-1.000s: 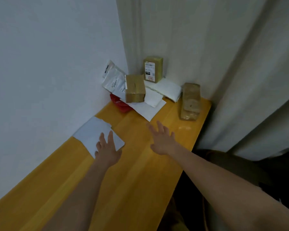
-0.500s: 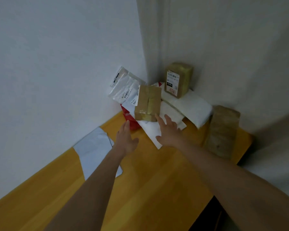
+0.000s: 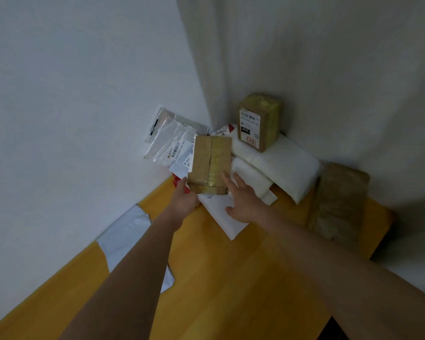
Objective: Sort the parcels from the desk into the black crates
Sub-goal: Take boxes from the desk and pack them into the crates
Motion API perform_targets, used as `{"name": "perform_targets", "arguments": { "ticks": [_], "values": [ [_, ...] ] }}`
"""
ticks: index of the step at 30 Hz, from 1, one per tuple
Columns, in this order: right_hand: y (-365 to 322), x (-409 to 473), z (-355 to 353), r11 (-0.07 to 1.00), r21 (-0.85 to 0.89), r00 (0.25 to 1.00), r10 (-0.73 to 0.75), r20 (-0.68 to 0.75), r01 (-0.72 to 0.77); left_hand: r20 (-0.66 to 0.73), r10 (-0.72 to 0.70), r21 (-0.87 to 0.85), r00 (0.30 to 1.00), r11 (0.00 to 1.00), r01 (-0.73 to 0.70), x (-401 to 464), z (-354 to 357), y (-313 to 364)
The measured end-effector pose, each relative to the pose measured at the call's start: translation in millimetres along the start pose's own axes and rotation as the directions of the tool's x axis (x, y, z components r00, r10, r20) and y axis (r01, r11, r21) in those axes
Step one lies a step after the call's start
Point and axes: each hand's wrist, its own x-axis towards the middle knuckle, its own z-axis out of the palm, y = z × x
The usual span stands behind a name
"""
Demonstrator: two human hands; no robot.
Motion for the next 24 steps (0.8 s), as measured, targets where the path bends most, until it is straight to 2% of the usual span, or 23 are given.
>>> {"name": "perform_targets", "arguments": {
  "ticks": [5, 9, 11, 13, 16, 21, 24],
  "values": [
    [-3, 1, 8, 0.96, 0.261, 0.995, -0.097, -0.034, 0.102, 0.074, -0.108, -0.151, 0.991, 0.981, 0.118, 4, 0, -4],
    [-5, -15, 19, 0.908, 0.412, 0.996, -0.058, -0.068, 0.081, 0.036, -0.169, -0.216, 0.985, 0.961, 0.173, -4, -6, -24],
    [-4, -25, 23, 0.901, 0.43, 0.998, -0.043, -0.047, 0.059, 0.0, -0.194, -0.217, 0.981, 0.958, 0.189, -14, -11, -38],
    [-6, -35, 30, 0.914, 0.405, 0.999, -0.026, -0.019, 0.032, 0.027, -0.218, -0.177, 0.976, 0.96, 0.219, -26, -13, -53],
    [-12, -51, 43, 0.925, 0.378, 0.999, 0.014, 0.033, -0.026, 0.081, -0.274, -0.213, 0.958, 0.934, 0.285, -50, -14, -75],
    [-24, -73, 74, 0.924, 0.351, 0.977, 0.089, 0.194, -0.153, 0.126, -0.254, -0.3, 0.959, 0.912, 0.281, -82, -24, -110],
    [-37, -84, 91, 0.899, 0.413, 0.972, 0.057, 0.227, -0.149, 0.155, -0.225, -0.334, 0.962, 0.904, 0.266, -104, -28, -123]
  ]
}}
